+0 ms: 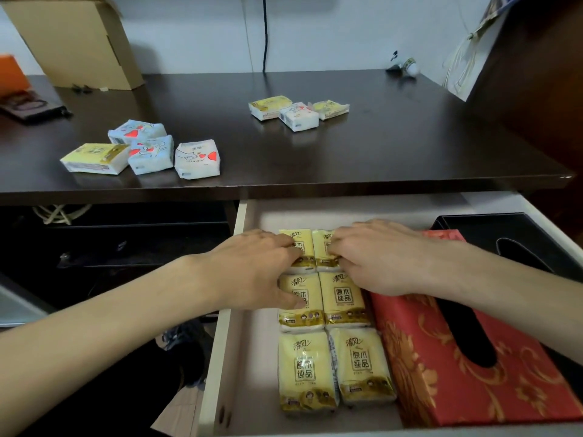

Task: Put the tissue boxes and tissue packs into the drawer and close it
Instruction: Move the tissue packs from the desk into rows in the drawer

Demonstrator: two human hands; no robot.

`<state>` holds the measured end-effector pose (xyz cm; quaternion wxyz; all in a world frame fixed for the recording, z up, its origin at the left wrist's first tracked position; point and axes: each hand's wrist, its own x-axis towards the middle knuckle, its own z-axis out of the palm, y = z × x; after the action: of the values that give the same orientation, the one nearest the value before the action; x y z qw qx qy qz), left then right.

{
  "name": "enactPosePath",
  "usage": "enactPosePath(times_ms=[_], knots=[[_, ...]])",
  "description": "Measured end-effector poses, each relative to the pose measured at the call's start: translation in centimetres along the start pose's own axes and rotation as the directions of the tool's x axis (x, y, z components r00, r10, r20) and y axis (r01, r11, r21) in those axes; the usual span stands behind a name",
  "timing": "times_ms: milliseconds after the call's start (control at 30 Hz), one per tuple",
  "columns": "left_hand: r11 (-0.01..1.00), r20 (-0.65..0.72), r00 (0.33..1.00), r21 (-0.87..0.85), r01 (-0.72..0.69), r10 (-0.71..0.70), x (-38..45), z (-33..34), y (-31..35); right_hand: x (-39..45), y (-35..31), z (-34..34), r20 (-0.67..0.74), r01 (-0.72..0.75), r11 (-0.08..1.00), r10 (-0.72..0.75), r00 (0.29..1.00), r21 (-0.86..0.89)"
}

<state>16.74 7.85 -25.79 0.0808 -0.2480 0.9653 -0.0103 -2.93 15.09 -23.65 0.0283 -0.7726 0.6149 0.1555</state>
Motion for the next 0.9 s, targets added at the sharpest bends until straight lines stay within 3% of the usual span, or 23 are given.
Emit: enactPosePath(times_ms=[267,500,600,767,900], knots=[[1.000,-0.030,1.000,-0.006,-0.007,0.006,0.0,-0.4,0.3,-0.5,0.1,-0.1,-0.030,-0.015,0.998,0.016,0.999,0.060],[0.992,-0.204,0.975,-0.106,0.070,-0.090,-0.8,-5.2,-1.9,-1.6,1.6,-4.0,-0.244,-0.012,0.944,0.097,0.965,0.329],[0.957,-0.292,0.937,-0.266,0.114,-0.193,-0.6,-8.0,-3.4,-1.1,3.3,-6.7,-0.326,0.017,0.869,0.167,0.930,0.495],[0.903,-0.368,0.851,-0.353,0.244,-0.374,3.0,-10.5,-7.3,3.4,7.2,-9.0,-0.431,0.060,0.738,0.324,0.842,0.672],[0.918,-0.335,0.859,-0.221,0.328,-0.388,8.0,-10.7,-10.6,8.9,10.4,-8.4,-0.402,-0.049,0.701,0.463,0.790,0.711]])
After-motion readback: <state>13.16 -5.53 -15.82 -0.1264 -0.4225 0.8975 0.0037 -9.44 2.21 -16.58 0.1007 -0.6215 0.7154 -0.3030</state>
